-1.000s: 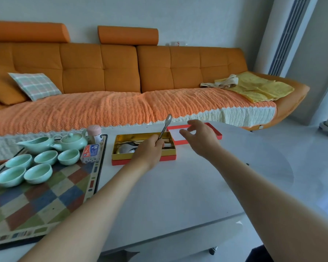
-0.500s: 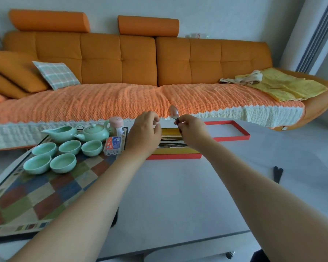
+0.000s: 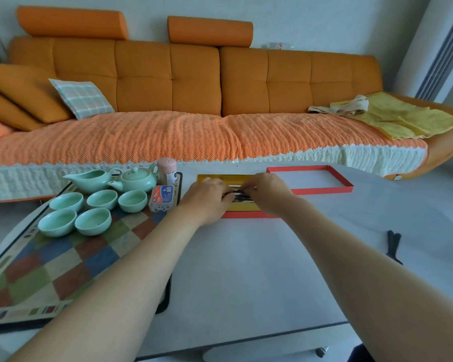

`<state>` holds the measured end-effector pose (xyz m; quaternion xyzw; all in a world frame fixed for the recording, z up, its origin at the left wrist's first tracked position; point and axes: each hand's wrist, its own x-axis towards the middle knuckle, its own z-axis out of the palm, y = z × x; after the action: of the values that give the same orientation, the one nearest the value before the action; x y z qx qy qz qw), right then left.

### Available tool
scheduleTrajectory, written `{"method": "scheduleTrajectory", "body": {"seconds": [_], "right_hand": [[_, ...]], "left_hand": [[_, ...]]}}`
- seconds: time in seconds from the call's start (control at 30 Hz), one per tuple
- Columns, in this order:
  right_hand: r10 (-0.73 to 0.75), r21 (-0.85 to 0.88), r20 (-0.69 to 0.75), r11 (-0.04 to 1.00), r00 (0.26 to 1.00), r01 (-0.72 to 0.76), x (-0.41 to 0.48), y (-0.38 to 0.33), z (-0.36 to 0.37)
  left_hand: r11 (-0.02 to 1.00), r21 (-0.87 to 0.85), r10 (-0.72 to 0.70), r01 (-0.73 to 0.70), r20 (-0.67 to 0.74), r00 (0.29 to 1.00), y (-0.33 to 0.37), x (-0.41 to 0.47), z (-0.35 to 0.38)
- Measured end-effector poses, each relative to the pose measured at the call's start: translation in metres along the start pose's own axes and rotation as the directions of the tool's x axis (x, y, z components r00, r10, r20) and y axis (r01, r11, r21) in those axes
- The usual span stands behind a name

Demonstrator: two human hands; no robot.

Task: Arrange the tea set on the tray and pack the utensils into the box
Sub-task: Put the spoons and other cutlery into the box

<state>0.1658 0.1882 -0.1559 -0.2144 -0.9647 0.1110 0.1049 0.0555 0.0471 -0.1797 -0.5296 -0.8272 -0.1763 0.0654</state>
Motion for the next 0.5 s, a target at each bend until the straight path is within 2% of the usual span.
{"method": "scheduleTrajectory", "body": {"seconds": [0.1, 0.27, 0.37, 0.5], "right_hand": [[-0.020, 0.088, 0.057, 0.996, 0.998, 0.015, -0.011, 0.008, -0.006], [0.045, 0.271, -0.106, 0.963, 0.993, -0.014, -0.035, 0.037, -0.037], [0.056, 0.231, -0.148, 0.973, 0.987, -0.021, -0.058, 0.066, -0.056], [0.119, 0.133, -0.052, 0.985, 0.991, -0.111, -0.097, 0.114, -0.076]], "left_hand": [[1.000, -0.022, 0.012, -0.013, -0.053, 0.999, 0.012, 0.002, 0.000], [0.995, -0.028, 0.088, -0.094, -0.165, 0.982, 0.060, 0.004, -0.003], [0.988, -0.049, 0.140, -0.149, -0.155, 0.978, 0.094, 0.004, -0.005], [0.973, -0.160, 0.161, -0.166, -0.048, 0.986, 0.136, 0.000, 0.003]]}}
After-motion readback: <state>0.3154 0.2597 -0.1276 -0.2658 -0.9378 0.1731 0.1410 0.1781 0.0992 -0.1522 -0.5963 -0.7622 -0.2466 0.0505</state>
